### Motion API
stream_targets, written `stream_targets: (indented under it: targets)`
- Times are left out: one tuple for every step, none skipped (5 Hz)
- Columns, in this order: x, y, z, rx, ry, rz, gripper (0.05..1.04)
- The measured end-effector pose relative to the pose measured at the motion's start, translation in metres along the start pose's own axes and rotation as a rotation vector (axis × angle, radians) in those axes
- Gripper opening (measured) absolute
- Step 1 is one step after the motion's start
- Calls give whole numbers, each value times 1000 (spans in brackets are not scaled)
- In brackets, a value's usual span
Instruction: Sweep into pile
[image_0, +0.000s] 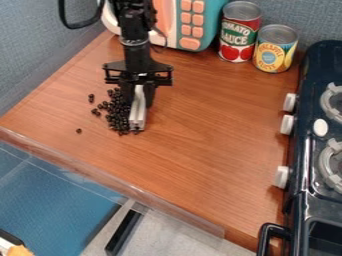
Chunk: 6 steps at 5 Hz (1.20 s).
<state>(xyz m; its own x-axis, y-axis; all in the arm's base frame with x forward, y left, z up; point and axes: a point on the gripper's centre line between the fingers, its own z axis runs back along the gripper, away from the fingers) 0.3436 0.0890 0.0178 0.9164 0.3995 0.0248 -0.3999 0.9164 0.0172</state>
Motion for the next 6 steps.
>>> stream_targets:
  targets:
    - [-2,11,0,17,4,17,375]
    - [-2,24,1,30,-4,33,375]
    - [-2,30,5,42,-19,34,375]
    - [-2,35,5,52,-20,36,375]
    - [-2,36,11,47,-33,34,375]
    - [-3,13,24,-10,-54,10,375]
